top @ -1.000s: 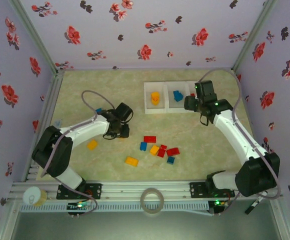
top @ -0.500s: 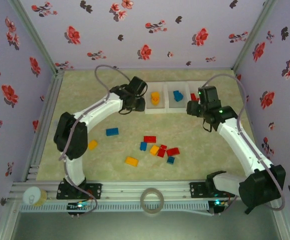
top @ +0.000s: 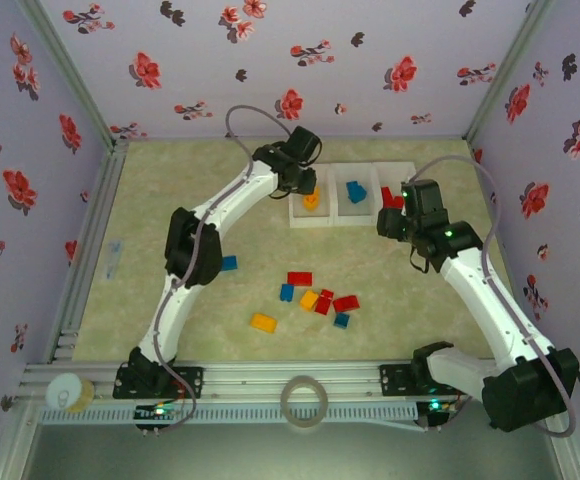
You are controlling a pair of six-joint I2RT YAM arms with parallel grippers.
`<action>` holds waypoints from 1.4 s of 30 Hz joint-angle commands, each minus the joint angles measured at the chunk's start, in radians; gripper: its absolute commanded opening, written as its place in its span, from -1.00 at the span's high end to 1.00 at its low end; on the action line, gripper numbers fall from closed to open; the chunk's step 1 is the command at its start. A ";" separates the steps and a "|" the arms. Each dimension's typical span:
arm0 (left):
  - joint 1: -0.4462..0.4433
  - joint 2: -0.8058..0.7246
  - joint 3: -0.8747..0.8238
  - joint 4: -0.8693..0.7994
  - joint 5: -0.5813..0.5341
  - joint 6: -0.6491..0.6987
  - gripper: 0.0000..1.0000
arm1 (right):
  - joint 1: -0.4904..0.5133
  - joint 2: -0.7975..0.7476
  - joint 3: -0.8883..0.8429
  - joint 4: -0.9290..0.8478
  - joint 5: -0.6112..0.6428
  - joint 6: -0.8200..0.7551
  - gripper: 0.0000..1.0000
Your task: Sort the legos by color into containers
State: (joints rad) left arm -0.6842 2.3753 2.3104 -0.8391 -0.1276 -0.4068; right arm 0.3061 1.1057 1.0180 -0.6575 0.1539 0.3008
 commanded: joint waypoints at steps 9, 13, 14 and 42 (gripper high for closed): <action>0.029 0.088 0.126 -0.015 -0.018 0.005 -0.19 | 0.007 -0.033 -0.027 -0.031 -0.017 0.031 -0.27; 0.029 0.048 0.100 -0.021 -0.020 0.015 -0.25 | 0.006 -0.036 -0.033 -0.030 -0.017 0.032 -0.27; 0.029 0.028 0.082 -0.018 -0.021 0.018 -0.25 | 0.006 -0.034 -0.034 -0.028 -0.019 0.032 -0.27; 0.037 -0.750 -0.970 0.188 -0.119 -0.086 -0.28 | 0.203 0.067 -0.086 0.098 -0.067 0.079 -0.28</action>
State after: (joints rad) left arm -0.6559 1.7008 1.3960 -0.6849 -0.2184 -0.4595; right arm 0.4561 1.1648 0.9600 -0.6064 0.1120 0.3473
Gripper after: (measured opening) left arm 0.640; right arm 0.639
